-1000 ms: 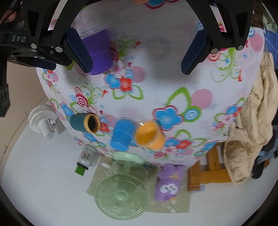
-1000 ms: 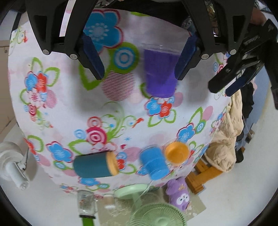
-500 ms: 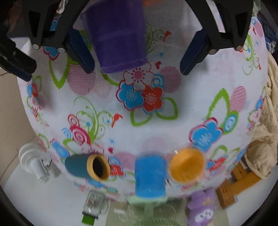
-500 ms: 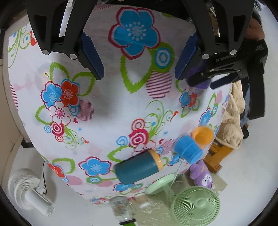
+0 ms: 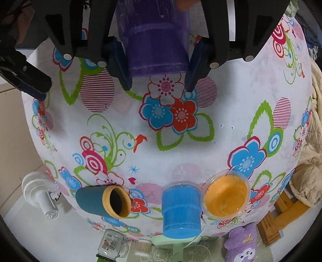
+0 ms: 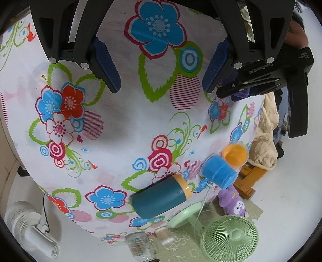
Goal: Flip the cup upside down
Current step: 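Close the left gripper on the purple cup while the right gripper opens and withdraws, then rotate the held purple cup with the left gripper, rim toward the table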
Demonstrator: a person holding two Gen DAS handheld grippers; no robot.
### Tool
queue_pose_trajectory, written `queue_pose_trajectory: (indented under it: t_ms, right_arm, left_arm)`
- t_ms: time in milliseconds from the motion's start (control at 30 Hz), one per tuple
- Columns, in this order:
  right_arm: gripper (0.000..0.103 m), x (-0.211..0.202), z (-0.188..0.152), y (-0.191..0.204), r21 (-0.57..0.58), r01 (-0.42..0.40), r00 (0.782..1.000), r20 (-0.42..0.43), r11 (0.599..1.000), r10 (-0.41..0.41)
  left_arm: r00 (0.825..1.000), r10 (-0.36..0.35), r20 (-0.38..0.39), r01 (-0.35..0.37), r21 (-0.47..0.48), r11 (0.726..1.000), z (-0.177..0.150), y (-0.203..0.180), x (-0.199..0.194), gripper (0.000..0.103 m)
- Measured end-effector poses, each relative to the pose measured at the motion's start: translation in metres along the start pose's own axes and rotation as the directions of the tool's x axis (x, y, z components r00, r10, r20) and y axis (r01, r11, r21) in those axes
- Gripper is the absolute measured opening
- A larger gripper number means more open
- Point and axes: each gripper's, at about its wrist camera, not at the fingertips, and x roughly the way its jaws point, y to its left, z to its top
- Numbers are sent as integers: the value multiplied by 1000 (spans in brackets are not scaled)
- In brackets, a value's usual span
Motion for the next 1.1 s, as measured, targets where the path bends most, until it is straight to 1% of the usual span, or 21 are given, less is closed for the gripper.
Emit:
queue_pose_trajectory:
  t_ms: [100, 400, 733, 867, 967, 1100]
  right_arm:
    - [85, 0, 0, 1, -3, -3, 1000, 3, 1000, 3]
    - [85, -6, -4, 17, -46, -2, 1000, 15, 999, 3]
    - [85, -11, -12, 43, -128, 9, 1000, 29, 992, -5]
    - [85, -12, -14, 45, -134, 10, 999, 32, 991, -6]
    - [85, -12, -15, 45, -133, 15, 999, 35, 991, -10]
    - [85, -13, -15, 44, -131, 21, 999, 40, 991, -16]
  left_arm:
    - [1000, -20, 17, 20, -9, 1000, 0, 2, -6, 56]
    - [992, -27, 121, 29, -13, 999, 2, 1, -34, 56]
    - [978, -9, 210, 12, -13, 1000, -4, 0, -60, 56]
    - [970, 7, 245, -6, -6, 1000, -7, -3, -67, 56]
    - [967, 5, 257, -3, -8, 1000, -7, -4, -69, 56]
    - [958, 9, 285, -4, -18, 1000, -7, -4, -72, 56]
